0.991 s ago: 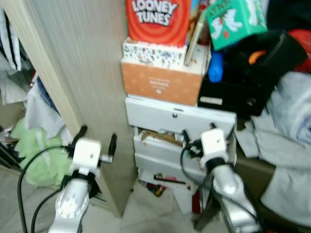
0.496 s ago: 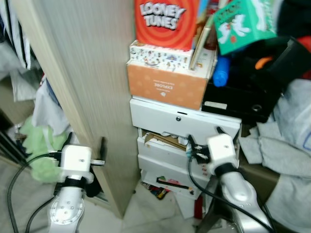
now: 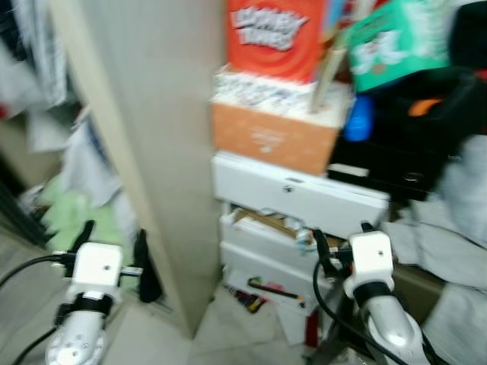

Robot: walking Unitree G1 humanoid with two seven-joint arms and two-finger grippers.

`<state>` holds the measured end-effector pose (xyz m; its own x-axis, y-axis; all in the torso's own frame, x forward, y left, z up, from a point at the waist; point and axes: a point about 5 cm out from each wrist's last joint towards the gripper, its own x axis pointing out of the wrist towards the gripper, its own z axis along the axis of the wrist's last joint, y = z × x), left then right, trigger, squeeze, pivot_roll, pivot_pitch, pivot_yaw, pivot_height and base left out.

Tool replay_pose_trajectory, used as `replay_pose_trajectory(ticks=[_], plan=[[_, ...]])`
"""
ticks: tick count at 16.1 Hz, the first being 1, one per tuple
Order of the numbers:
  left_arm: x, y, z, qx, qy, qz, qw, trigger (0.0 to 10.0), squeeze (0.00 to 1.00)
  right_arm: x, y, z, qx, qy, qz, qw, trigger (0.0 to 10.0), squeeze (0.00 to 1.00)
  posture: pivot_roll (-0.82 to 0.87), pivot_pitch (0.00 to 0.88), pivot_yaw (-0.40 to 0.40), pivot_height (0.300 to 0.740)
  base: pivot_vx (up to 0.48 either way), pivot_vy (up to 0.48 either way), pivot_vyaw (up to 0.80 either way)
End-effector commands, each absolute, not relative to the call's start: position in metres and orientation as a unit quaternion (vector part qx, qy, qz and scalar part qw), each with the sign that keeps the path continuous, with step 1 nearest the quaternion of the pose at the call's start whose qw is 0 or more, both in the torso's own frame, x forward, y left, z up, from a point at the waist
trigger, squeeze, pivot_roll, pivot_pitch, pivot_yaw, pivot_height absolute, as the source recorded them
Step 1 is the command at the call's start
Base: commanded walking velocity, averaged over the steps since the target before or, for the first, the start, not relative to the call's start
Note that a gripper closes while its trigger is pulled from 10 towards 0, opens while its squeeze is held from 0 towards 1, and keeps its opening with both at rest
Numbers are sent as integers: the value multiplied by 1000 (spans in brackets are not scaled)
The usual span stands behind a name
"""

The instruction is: Clean up the room

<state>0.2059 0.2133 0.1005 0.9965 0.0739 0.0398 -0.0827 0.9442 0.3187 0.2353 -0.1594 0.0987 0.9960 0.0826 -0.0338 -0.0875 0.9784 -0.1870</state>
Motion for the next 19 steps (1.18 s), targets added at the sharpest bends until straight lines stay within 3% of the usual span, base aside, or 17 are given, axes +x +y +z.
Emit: replay_pose_trajectory(ticks=[1,10,19], plan=[[207,211,104,159,-19,32,987,10000,0,236,-159,102,-93,9,40,995,10000,0,4,13,0,740,0,0,800],[222,199,106,155,-28,2,988,10000,0,246,-156,102,-88,6,33,996,10000,0,-5,0,46,740,0,0,800],[222,193,102,144,-33,16,989,10000,0,251,-150,104,-100,1,70,993,10000,0,-5,0,-2,740,0,0,800]])
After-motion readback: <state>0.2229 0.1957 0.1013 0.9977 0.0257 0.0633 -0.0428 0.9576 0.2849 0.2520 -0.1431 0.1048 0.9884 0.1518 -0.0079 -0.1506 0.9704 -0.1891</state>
